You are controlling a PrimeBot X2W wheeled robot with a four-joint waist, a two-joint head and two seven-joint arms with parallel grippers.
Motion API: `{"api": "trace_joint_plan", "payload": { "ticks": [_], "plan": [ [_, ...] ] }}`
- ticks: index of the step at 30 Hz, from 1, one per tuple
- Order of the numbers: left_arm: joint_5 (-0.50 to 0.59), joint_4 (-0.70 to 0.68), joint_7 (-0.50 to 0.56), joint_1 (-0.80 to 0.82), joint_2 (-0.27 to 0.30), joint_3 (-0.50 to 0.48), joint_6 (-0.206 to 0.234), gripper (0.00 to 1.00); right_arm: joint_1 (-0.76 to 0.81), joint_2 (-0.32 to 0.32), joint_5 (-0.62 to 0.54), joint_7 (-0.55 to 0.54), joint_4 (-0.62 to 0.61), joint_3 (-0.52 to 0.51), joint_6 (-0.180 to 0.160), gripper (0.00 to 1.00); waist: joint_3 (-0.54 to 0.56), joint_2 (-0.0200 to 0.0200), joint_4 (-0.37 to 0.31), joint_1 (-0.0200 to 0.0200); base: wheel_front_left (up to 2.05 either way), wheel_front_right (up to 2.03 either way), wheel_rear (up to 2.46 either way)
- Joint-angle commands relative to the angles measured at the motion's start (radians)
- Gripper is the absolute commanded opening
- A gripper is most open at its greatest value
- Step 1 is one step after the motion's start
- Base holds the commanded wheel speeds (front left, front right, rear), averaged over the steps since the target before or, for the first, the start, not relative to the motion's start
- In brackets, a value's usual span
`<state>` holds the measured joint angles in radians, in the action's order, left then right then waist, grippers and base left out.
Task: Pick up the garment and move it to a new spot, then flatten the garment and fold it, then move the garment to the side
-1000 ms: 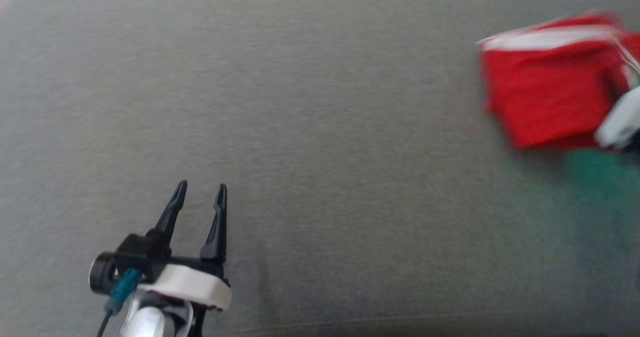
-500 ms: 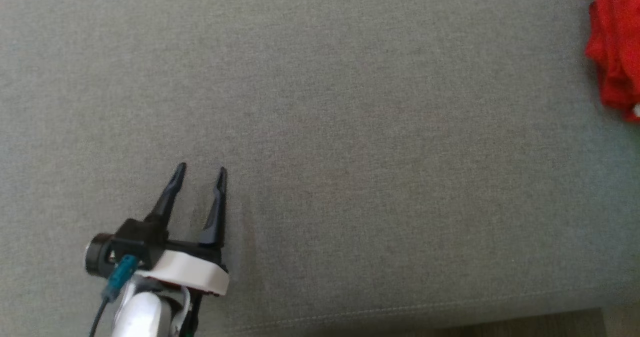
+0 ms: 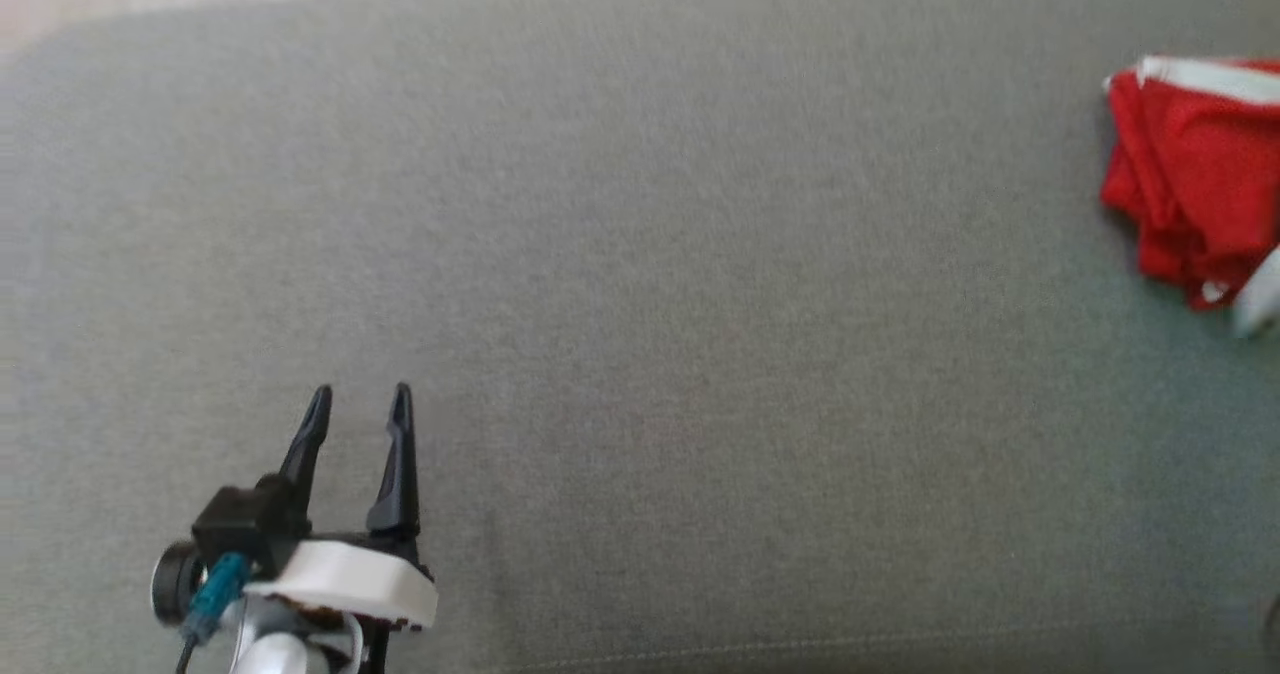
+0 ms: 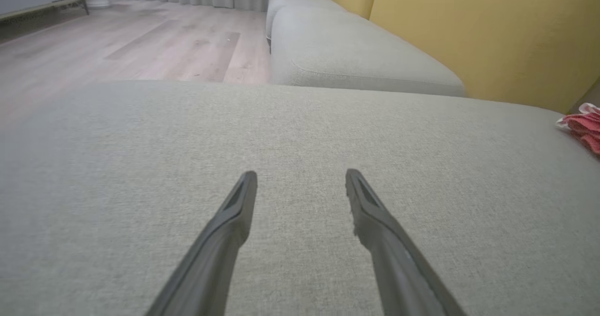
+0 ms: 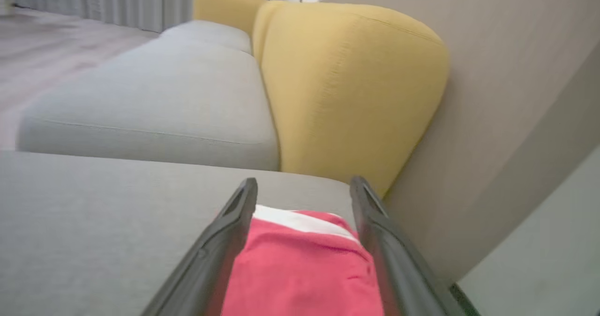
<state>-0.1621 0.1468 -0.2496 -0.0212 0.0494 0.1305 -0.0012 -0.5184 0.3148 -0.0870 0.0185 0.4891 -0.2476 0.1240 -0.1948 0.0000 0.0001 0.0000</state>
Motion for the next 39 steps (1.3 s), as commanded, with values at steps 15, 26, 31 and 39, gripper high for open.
{"api": "trace_joint_plan", "payload": {
  "ticks": [15,26,31,39],
  "plan": [
    [-0.003,0.07,-0.012,-0.065,0.001,-0.033,0.016,1.0,0.56,-0.244,0.056,0.161,-0.301,0.153,0.007,1.0,0.205,0.0,0.118,0.0,0.0,0.0,0.0],
    [-0.01,0.083,-0.012,-0.065,0.001,-0.024,-0.036,1.0,0.609,-0.264,0.077,0.242,-0.197,0.148,0.007,1.0,0.224,0.0,0.12,0.0,0.0,0.0,0.0],
    [-0.004,0.087,-0.012,-0.058,0.001,-0.025,-0.046,1.0,0.604,-0.264,0.094,0.243,-0.209,0.159,0.007,1.0,0.221,0.0,0.102,0.0,0.0,0.0,0.0],
    [-0.017,0.175,0.006,-0.114,0.0,0.015,-0.049,0.0,0.634,-0.273,0.106,0.22,-0.111,0.14,0.0,0.0,0.22,0.0,0.095,0.0,0.0,0.0,0.0]
  ]
}}
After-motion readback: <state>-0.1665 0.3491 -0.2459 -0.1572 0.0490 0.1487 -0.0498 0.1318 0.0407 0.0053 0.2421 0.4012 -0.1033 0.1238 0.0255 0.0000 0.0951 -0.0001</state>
